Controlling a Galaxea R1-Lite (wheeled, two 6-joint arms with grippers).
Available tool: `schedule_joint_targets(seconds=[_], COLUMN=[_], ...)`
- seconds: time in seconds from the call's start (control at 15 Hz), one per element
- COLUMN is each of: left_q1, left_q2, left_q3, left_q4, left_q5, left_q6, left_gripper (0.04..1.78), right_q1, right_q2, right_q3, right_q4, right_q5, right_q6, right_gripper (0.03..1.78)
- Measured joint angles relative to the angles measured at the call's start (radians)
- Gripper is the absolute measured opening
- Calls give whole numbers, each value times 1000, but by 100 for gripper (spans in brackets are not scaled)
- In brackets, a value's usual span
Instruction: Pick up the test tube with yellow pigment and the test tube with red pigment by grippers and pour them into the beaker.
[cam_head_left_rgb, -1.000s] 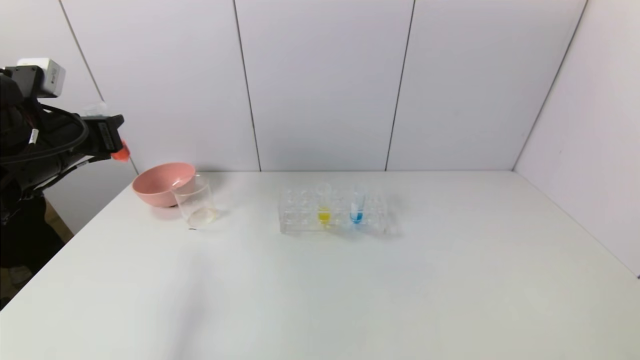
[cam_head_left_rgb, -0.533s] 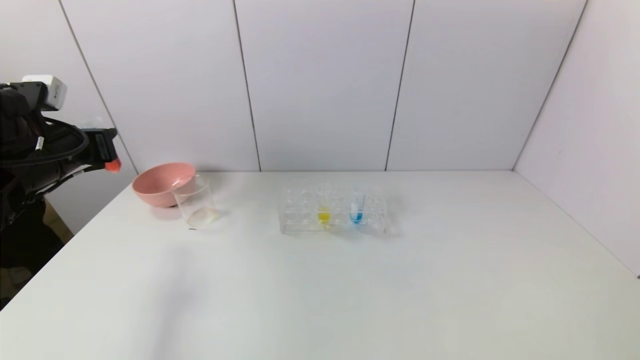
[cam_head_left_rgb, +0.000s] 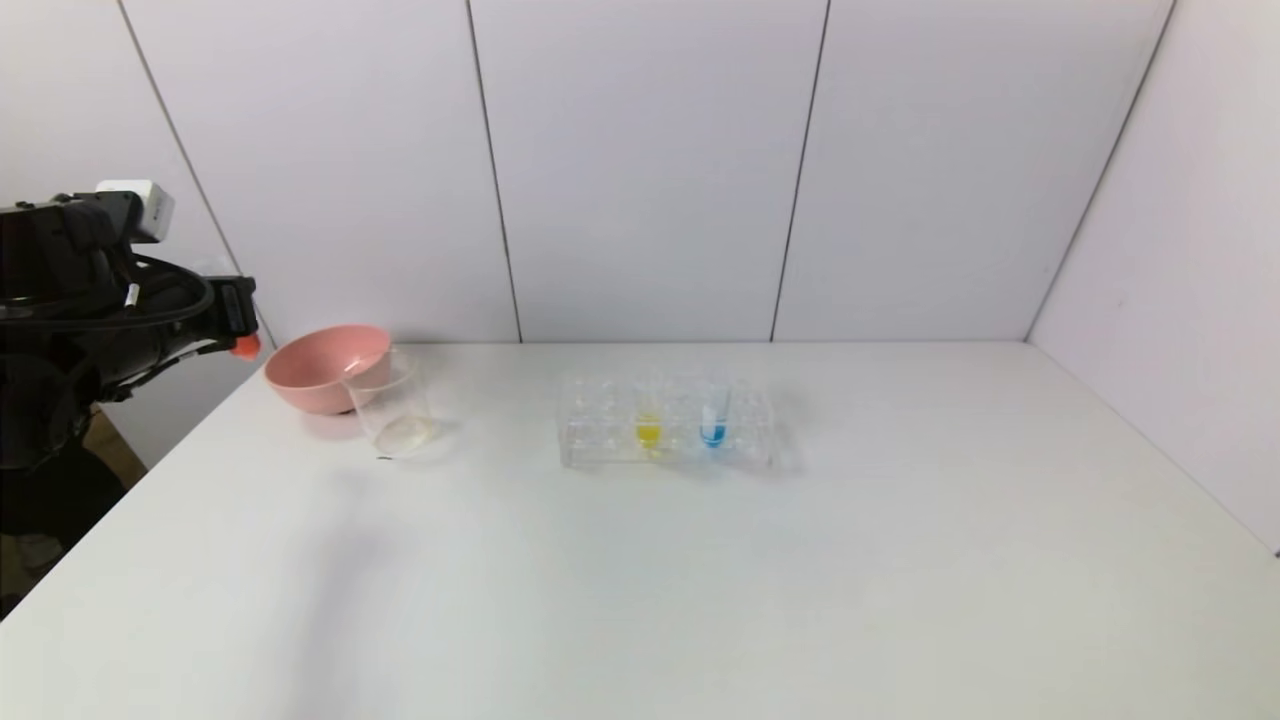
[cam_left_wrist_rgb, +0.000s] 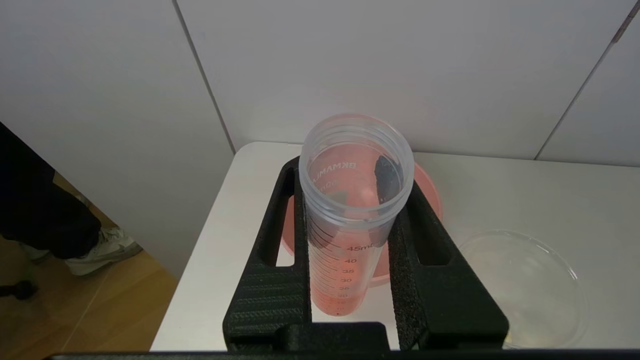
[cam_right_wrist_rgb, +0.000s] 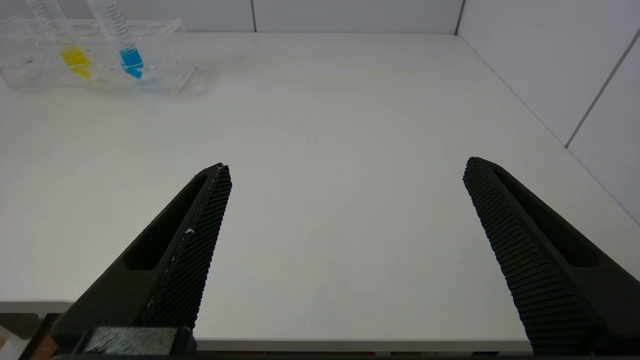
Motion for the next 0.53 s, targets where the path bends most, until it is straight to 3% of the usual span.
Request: schedule_joint_targets(seconds=[0.27,0.53], left_q1=[0,0], left_q2=[19,23], left_q3=[-33,-45], left_q4=[104,119], left_q5=[-1,-1], left_q6=[0,35], left_gripper=[45,45], right_q1=[0,0], right_q2=[0,0], right_q3=[0,0], right_q4=[0,0], right_q5=[0,0], right_q6=[0,0], right_gripper=[170,170])
